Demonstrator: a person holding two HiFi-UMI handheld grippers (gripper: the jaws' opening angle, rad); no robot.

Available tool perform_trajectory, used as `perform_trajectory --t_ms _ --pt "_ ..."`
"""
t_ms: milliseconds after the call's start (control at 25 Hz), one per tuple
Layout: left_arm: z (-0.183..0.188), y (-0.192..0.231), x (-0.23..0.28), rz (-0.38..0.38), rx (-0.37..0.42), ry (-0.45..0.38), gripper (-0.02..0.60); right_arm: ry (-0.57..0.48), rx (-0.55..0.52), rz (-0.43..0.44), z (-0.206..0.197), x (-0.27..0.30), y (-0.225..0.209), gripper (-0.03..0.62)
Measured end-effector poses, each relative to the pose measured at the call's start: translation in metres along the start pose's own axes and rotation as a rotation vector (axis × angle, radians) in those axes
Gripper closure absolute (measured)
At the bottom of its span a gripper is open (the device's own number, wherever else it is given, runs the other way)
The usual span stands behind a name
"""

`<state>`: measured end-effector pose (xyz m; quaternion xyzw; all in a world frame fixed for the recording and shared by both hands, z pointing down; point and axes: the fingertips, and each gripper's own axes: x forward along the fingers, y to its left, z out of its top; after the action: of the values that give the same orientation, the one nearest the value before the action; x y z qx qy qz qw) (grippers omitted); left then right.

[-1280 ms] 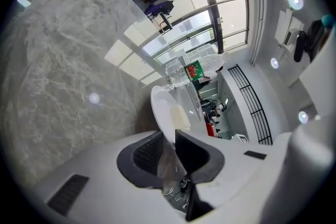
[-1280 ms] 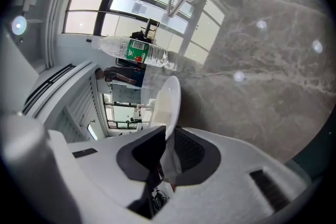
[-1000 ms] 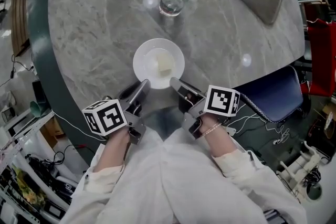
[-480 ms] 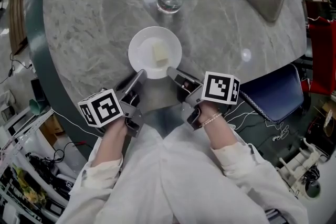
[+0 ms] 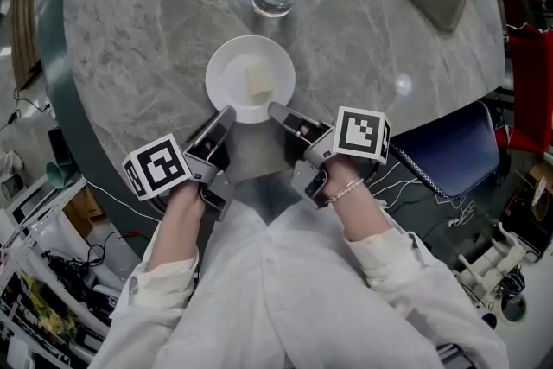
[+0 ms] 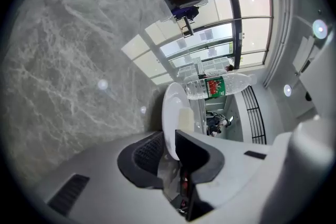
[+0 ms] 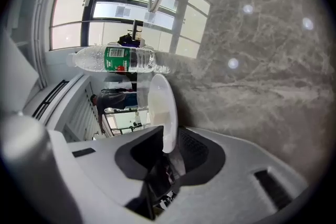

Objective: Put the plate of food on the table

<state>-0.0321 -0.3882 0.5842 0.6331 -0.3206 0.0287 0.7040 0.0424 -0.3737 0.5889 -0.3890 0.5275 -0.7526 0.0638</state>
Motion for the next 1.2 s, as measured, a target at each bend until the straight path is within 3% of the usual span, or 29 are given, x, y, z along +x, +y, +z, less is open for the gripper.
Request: perform_trajectory --t_ms 160,480,680,960,1080,1200 --pt "-0.001 0.002 -0.001 0.031 -0.064 -0.018 0.517 0.011 -0.012 0.013 0.000 0.002 0.006 0.502" --pt "0.011 0.012 -0.009 0.075 0.013 -0.036 0.517 0.003 -0.024 -0.046 0.001 -0.006 0.001 0.470" --pt "0.014 0.015 -0.015 0.080 0.045 -0.038 0.517 -0.024 -0.107 -0.049 0.009 -0.010 0.001 0.465" --pt "0.015 -0.012 -0.026 0.055 0.203 -0.035 0.517 -0.051 -0.310 0.000 0.013 -0.029 0.035 0.473" --pt "0.014 -0.038 -0.032 -0.008 0.315 -0.036 0.517 -0.060 -0.419 0.085 0.012 -0.040 0.065 0.562" --pt "0.012 -0.071 -0.041 -0.079 0.474 -0.041 0.518 -0.059 -0.463 0.168 0.003 -0.054 0.092 0.580"
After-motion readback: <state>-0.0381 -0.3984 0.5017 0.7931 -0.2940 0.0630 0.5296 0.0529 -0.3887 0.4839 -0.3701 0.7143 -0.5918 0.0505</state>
